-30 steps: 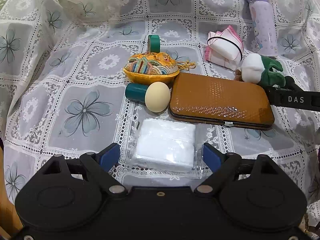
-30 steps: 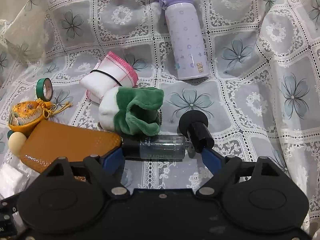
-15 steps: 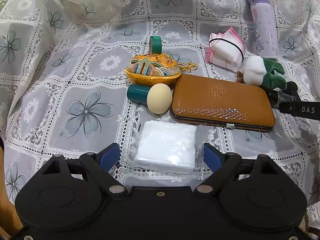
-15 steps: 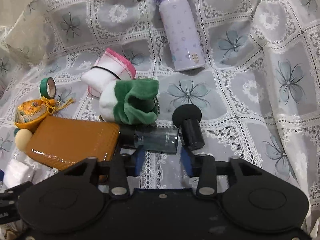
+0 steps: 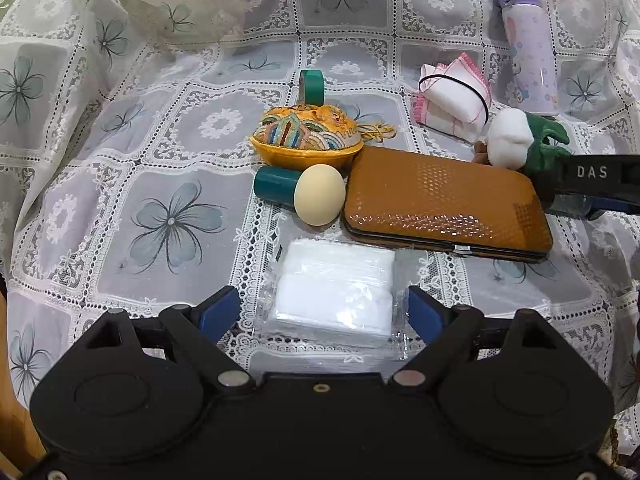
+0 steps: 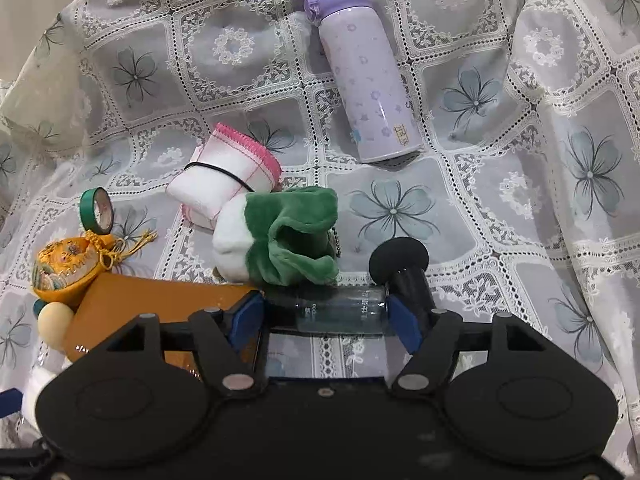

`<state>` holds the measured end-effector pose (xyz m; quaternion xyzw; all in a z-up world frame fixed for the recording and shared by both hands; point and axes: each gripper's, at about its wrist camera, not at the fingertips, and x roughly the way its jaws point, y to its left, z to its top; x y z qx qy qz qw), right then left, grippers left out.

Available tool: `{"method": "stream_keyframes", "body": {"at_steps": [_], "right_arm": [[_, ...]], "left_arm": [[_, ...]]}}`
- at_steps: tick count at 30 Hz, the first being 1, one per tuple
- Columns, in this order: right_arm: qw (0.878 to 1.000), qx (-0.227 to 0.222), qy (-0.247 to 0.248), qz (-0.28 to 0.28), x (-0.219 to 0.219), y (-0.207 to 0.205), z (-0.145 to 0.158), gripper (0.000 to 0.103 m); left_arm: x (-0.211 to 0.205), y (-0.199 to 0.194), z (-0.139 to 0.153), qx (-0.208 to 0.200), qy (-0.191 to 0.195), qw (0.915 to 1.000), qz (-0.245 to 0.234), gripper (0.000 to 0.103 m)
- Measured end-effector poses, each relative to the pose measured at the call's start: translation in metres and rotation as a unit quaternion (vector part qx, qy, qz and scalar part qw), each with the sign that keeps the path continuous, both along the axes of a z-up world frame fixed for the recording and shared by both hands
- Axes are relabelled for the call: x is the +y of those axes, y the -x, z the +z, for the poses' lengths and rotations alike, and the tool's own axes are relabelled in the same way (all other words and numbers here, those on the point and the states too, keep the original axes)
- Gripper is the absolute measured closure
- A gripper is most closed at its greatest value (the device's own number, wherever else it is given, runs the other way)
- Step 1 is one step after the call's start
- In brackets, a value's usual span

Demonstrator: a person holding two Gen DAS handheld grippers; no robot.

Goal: Organize soft objects
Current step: 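Close the right gripper around the middle of the clear bottle, then carry the tissue pack toward the basket with the left gripper while the right carries the bottle there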

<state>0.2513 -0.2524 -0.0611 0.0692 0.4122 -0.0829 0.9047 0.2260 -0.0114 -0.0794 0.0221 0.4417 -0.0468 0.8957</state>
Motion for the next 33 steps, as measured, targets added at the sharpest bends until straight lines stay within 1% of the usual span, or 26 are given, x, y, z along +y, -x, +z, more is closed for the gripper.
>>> {"method": "stream_keyframes", "body": {"at_steps": [3, 7, 10, 12, 14, 16, 20, 23, 26, 28, 33], "right_arm": [[1.000, 0.003, -0.007, -0.004, -0.001, -0.003, 0.000, 0.029], [1.000, 0.004, 0.003, -0.008, 0.000, -0.004, -0.002, 0.027], [1.000, 0.007, -0.002, -0.015, -0.005, -0.002, -0.003, 0.028], [1.000, 0.019, 0.000, -0.020, -0.010, 0.002, -0.006, 0.030], [0.999, 0.031, 0.003, -0.026, -0.016, 0.007, -0.010, 0.030], [0.999, 0.036, 0.007, -0.026, -0.018, 0.012, -0.014, 0.031], [0.999, 0.032, 0.030, -0.021, -0.011, 0.015, -0.016, 0.030], [0.999, 0.029, 0.038, -0.020, -0.008, 0.013, -0.017, 0.029], [0.999, 0.027, 0.037, -0.018, -0.007, 0.014, -0.016, 0.030], [0.999, 0.027, 0.037, -0.018, -0.007, 0.014, -0.015, 0.034], [0.999, 0.026, 0.031, -0.019, -0.009, 0.020, -0.010, 0.034]], "left_arm": [[0.000, 0.000, 0.000, 0.000, 0.000, 1.0000, 0.000, 0.018], [0.000, 0.000, 0.000, 0.000, 0.002, 1.0000, 0.000, 0.018], [0.000, 0.000, 0.001, -0.001, 0.002, 1.0000, 0.000, 0.018], [0.001, 0.000, 0.001, -0.002, 0.002, 1.0000, 0.001, 0.018], [0.001, 0.000, 0.001, -0.002, 0.003, 1.0000, 0.002, 0.018], [0.001, -0.001, 0.000, -0.002, 0.003, 1.0000, 0.003, 0.018], [0.000, -0.001, -0.001, -0.003, 0.001, 1.0000, 0.001, 0.018], [0.000, -0.002, 0.000, -0.006, 0.000, 1.0000, -0.001, 0.017], [0.000, -0.005, -0.001, -0.007, -0.001, 1.0000, -0.003, 0.015], [-0.001, -0.006, -0.002, -0.006, -0.003, 1.0000, -0.003, 0.015], [-0.001, -0.007, -0.005, -0.005, -0.003, 1.0000, -0.003, 0.015]]}}
